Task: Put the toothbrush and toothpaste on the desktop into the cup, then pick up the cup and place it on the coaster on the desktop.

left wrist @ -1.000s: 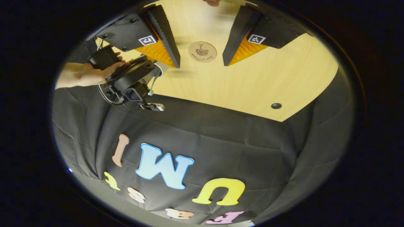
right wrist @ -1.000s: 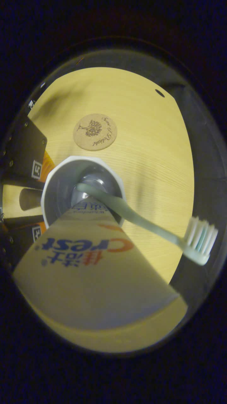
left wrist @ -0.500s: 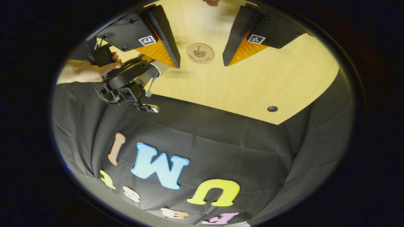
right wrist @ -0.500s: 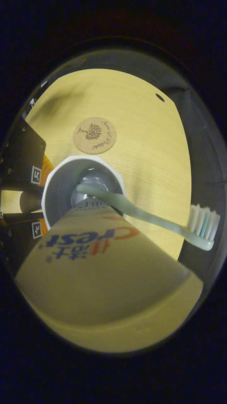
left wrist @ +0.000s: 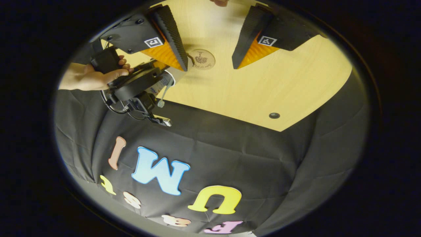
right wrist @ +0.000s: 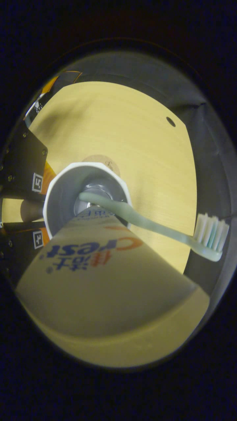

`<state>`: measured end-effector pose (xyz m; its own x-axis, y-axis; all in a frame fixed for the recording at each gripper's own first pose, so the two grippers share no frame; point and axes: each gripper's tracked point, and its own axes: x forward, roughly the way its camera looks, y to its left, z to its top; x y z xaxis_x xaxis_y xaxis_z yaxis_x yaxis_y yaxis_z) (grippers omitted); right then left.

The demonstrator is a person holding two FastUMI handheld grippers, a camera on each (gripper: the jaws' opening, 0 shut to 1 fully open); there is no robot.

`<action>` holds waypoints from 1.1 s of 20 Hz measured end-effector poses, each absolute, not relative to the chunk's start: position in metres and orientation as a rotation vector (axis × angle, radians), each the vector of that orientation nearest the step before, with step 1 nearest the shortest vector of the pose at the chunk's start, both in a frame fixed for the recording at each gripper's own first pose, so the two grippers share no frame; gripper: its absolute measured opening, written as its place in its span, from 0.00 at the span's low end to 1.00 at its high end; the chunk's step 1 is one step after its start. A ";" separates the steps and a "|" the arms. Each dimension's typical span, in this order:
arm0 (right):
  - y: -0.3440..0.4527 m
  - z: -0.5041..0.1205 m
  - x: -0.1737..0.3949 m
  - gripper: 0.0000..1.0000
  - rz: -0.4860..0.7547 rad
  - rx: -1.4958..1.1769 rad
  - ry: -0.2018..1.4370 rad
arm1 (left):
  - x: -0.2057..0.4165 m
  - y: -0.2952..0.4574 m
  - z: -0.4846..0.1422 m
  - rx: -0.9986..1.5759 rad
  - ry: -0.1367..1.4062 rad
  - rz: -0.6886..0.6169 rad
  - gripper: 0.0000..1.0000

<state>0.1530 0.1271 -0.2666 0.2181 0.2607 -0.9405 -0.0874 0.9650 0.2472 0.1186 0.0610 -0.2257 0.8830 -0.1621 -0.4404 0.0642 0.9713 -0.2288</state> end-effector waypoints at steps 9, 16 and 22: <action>0.158 -0.267 0.157 0.28 0.264 0.111 1.337 | 0.106 0.100 -0.228 -0.228 0.481 -0.073 0.89; 0.177 -0.266 0.162 0.29 0.243 0.058 1.346 | 0.100 0.111 -0.225 -0.235 0.476 -0.072 0.89; 0.166 -0.256 0.158 0.33 0.233 0.042 1.335 | 0.099 0.112 -0.224 -0.246 0.471 -0.073 0.89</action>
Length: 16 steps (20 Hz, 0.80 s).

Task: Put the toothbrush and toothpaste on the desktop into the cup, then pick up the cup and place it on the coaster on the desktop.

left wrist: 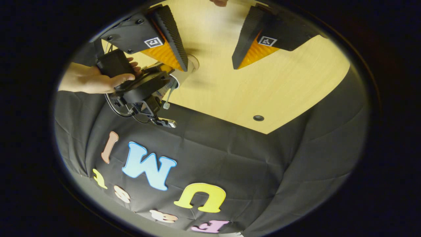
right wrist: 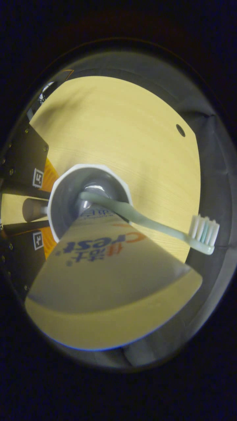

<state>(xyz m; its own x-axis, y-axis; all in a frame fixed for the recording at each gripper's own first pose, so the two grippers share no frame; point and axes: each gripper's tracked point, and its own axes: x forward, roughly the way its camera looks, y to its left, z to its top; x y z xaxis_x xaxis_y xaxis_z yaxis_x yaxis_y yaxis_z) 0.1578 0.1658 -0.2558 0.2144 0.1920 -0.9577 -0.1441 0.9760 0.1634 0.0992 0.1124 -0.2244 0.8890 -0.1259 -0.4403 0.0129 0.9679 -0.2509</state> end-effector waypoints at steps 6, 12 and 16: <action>0.160 -0.239 0.159 0.58 0.248 0.043 1.269 | 0.101 0.103 -0.224 -0.231 0.464 -0.073 0.89; 0.144 -0.199 0.149 0.74 0.293 0.089 1.156 | 0.118 0.071 -0.211 -0.186 0.413 -0.104 0.89; 0.119 -0.164 0.132 0.74 0.299 0.157 1.057 | 0.128 0.045 -0.203 -0.160 0.384 -0.136 0.89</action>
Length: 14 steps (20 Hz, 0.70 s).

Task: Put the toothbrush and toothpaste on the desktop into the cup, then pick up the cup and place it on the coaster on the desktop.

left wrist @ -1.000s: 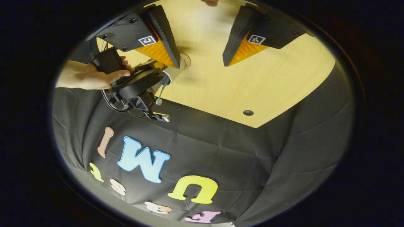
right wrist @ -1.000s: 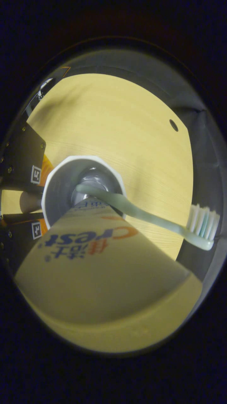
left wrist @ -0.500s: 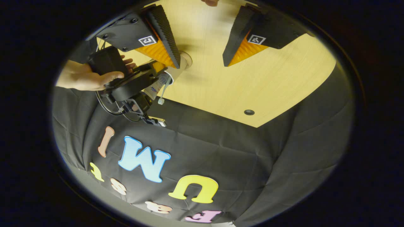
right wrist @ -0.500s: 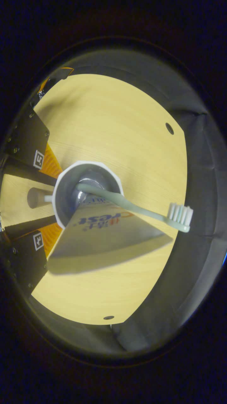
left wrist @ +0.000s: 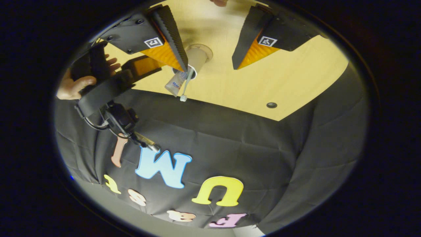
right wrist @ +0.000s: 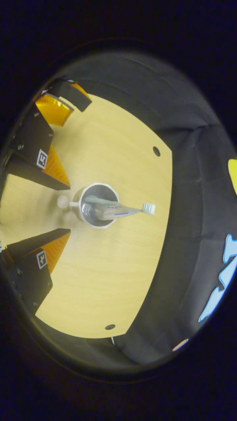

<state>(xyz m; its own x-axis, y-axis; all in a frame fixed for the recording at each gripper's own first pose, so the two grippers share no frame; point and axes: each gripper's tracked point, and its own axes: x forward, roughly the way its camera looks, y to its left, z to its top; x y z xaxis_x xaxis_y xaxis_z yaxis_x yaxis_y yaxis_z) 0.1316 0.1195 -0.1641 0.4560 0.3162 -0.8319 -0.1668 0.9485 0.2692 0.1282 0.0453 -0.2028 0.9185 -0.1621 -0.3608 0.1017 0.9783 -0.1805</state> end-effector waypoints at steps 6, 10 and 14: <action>0.056 -0.089 0.100 0.74 0.195 0.158 0.680 | 0.133 0.010 -0.175 -0.147 0.332 -0.174 0.89; 0.018 -0.053 0.075 0.76 0.099 0.107 0.445 | 0.123 -0.012 -0.147 -0.117 0.276 -0.179 0.88; -0.005 -0.026 0.052 0.73 0.050 0.081 0.279 | 0.109 -0.042 -0.118 -0.098 0.221 -0.193 0.89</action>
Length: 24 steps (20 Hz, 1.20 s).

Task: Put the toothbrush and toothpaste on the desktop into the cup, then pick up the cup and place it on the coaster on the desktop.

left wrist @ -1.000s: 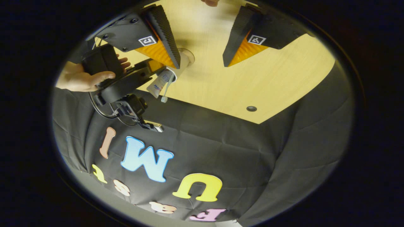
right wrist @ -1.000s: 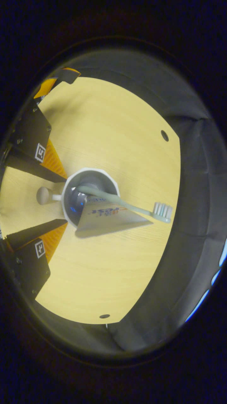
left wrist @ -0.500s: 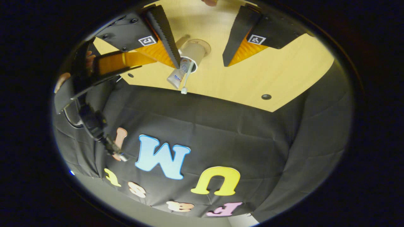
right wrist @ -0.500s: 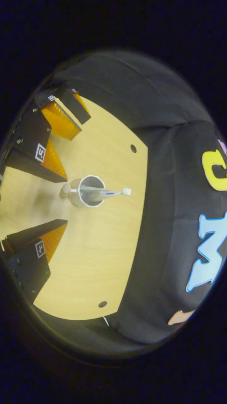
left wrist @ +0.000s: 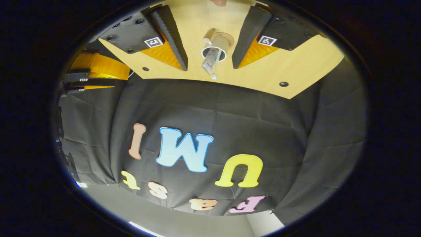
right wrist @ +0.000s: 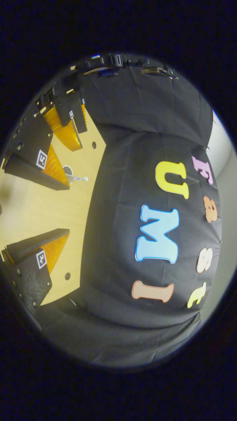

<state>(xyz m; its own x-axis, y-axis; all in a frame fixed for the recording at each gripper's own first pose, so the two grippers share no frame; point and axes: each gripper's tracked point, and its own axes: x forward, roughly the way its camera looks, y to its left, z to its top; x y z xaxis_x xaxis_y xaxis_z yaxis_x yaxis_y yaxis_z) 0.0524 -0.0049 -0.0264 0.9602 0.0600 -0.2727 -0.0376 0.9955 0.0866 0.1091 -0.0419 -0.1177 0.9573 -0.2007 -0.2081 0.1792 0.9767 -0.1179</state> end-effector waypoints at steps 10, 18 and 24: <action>-0.038 0.012 0.005 0.74 0.000 -0.006 0.015 | 0.053 -0.070 -0.076 -0.059 0.130 -0.159 0.88; -0.038 0.019 -0.001 0.96 -0.017 -0.014 -0.048 | 0.044 -0.081 -0.049 -0.063 0.086 -0.196 0.89; -0.040 0.032 -0.003 0.96 -0.038 0.001 -0.085 | 0.047 -0.078 -0.047 -0.055 0.081 -0.201 0.88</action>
